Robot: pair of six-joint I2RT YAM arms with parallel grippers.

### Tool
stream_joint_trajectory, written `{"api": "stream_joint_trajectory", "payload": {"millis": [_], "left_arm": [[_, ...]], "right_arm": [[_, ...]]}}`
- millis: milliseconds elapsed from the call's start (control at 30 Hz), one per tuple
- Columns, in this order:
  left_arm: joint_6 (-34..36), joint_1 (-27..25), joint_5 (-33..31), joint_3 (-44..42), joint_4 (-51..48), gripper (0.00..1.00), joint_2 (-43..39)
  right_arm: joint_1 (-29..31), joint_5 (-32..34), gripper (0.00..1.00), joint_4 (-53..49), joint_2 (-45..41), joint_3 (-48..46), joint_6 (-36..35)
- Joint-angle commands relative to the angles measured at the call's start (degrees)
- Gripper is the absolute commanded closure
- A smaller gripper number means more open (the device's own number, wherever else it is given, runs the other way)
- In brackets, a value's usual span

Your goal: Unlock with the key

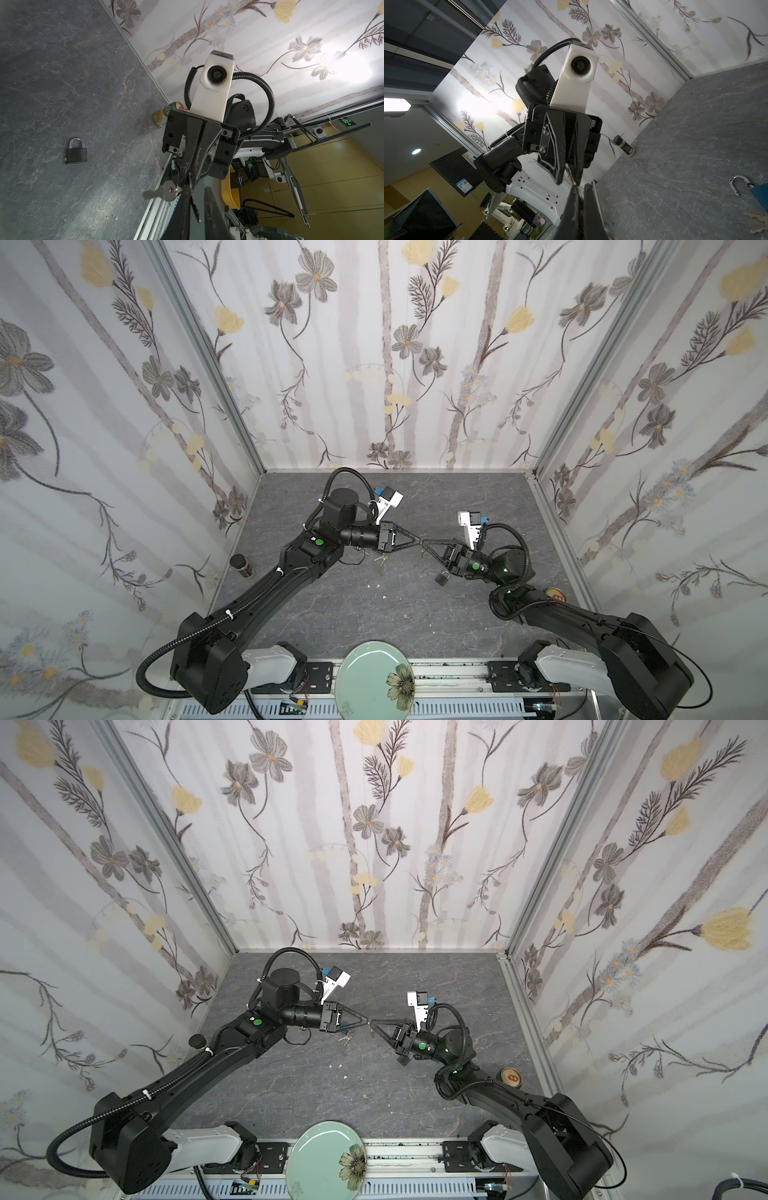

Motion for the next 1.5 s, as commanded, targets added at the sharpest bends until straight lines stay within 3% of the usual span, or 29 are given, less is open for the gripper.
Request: {"api": "stream_joint_trajectory", "payload": {"millis": [0,133,333,500,967,1300,1467], "left_arm": [[-0.1,-0.2,1.3,0.0,2.3,0.92,-0.1],[0.6,-0.2,0.8,0.0,1.5,1.00,-0.2],[4.9,-0.2,-0.8,2.0,-5.4,1.00,0.1],[6.7,-0.2,-1.2,3.1,-8.6,1.00,0.6],[6.2,-0.2,-1.2,3.2,-8.6,1.00,0.8],[6.0,-0.2,-1.4,3.4,-8.3,1.00,1.1],[6.3,-0.1,-1.6,3.5,-8.6,1.00,1.1]], "right_arm": [[0.0,1.4,1.00,2.7,0.3,0.1,1.3],[0.1,1.3,1.00,2.4,0.1,-0.2,1.3],[0.0,2.3,0.71,-0.6,-2.0,-0.9,-0.3],[0.1,2.9,0.61,-3.1,-4.4,-1.1,-1.3],[1.1,1.7,0.59,-4.5,-3.2,-0.3,-2.0],[2.3,-0.7,0.74,-4.1,-1.3,1.2,-1.9],[2.2,-0.7,0.70,-5.1,-1.5,1.1,-2.3]]}}
